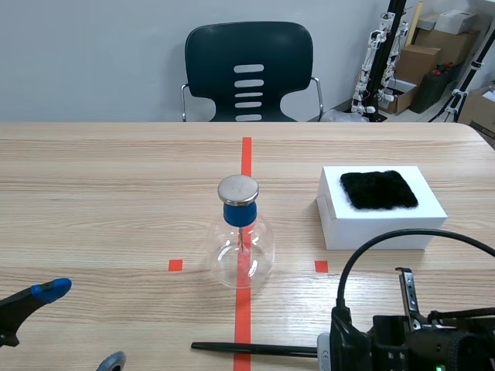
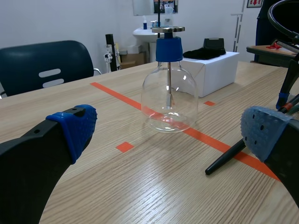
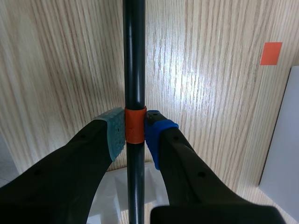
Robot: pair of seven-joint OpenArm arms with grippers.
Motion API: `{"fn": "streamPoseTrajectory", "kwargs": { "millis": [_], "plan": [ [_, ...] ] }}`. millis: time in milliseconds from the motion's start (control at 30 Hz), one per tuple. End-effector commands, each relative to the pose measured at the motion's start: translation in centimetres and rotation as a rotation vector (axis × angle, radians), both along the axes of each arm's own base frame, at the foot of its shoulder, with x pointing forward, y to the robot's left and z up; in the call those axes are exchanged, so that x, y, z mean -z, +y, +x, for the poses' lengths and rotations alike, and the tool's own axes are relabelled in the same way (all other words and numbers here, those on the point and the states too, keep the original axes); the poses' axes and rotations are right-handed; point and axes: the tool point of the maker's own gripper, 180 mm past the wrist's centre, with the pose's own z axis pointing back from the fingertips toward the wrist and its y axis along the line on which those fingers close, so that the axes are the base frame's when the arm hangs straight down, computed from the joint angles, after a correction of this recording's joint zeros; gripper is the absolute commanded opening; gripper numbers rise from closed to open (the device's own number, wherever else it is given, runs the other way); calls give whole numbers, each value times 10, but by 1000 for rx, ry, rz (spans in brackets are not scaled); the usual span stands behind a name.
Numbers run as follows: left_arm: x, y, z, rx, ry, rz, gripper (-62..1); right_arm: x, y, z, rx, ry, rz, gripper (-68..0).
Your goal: Do the electroscope experiment. move the rod toward and away from the electroscope
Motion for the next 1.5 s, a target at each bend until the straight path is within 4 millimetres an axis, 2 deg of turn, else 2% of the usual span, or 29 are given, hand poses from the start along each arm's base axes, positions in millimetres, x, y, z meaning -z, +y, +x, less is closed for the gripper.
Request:
{"fn": "streamPoseTrajectory", "kwargs": {
  "millis": [0,1100,1467],
  "plan": [
    [-8,2,3,-1,-31,-12,14,0,-2,-1,2,5,-7,-662],
    [-8,2,3,-1,-31,-12,14,-2,-7,1,10,-4,-33,-662],
    [-8,3,3,-2,-31,-12,14,-34,-9,-4,-6,-65,-30,-662]
  ]
}}
